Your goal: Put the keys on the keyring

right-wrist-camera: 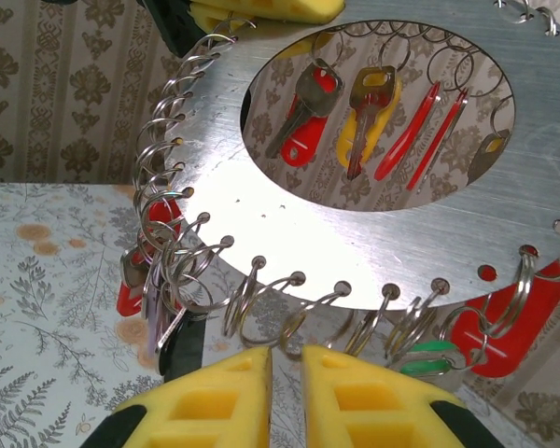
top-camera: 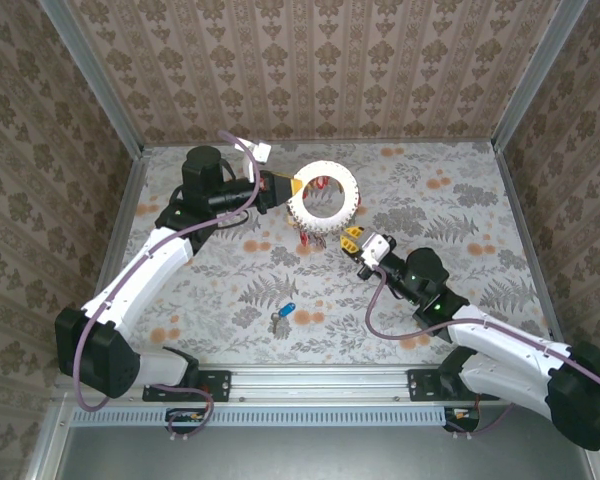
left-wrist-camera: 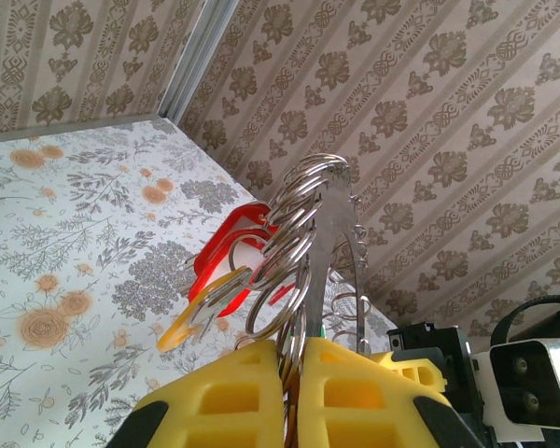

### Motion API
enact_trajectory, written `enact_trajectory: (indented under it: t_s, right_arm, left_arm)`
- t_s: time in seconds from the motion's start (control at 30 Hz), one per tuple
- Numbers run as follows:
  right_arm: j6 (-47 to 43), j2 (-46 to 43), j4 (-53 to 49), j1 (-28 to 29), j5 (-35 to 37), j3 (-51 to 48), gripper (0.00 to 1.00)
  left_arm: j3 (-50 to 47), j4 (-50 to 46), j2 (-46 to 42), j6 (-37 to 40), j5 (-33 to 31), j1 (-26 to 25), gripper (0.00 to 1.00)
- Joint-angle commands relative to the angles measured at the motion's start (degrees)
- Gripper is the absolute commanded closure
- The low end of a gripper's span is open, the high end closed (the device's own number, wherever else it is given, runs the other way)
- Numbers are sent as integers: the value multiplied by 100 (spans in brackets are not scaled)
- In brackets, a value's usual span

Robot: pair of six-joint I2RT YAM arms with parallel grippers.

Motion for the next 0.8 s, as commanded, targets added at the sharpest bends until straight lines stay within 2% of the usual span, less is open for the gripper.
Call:
enact_trajectory:
  t_s: [0.0,0.77]
  right_arm:
    - [-30,48,307,52,92,208,82]
    - [-74,167,414,63,415,226,78]
  left_arm:
    - [126,352,-243,52,85,-33,100]
    - [137,367,-237,20,37,-50,100]
